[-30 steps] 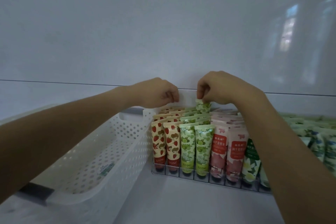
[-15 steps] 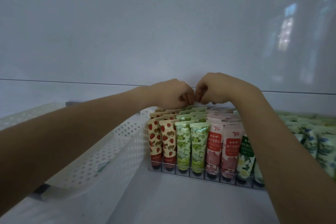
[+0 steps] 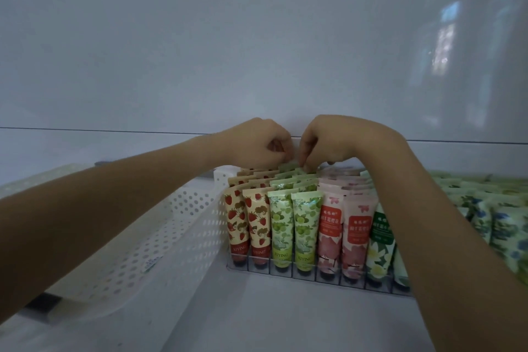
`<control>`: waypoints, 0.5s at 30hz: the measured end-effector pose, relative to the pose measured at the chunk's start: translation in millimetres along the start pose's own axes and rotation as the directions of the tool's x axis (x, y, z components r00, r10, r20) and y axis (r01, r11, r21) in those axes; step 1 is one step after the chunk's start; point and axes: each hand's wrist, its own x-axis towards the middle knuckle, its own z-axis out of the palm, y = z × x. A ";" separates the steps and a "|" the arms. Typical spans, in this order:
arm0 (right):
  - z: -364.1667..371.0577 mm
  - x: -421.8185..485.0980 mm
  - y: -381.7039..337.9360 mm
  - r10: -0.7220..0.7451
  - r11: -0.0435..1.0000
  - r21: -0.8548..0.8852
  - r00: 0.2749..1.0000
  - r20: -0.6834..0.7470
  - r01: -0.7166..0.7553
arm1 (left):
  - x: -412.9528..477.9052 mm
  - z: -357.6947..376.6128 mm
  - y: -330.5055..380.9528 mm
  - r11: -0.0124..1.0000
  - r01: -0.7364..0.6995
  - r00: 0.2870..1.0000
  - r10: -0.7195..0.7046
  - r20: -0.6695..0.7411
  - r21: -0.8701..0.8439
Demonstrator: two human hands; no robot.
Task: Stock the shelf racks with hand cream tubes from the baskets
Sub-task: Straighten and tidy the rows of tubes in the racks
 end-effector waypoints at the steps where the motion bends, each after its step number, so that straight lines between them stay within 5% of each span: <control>1: 0.0 -0.8 -1.2 0.000 1.000 -0.007 1.000 0.019 0.001 | -1.6 -1.8 0.1 1.000 0.004 1.000 -0.004 0.024 0.004; 6: 0.2 -3.4 -4.8 -0.002 1.000 -0.022 0.998 0.060 0.003 | -4.9 0.1 -0.6 0.998 0.042 0.986 -0.034 0.161 -0.047; 15: 1.9 -2.0 -3.7 0.006 1.000 -0.031 0.998 0.066 -0.004 | -0.3 0.9 0.5 0.995 0.055 0.978 -0.037 0.207 -0.079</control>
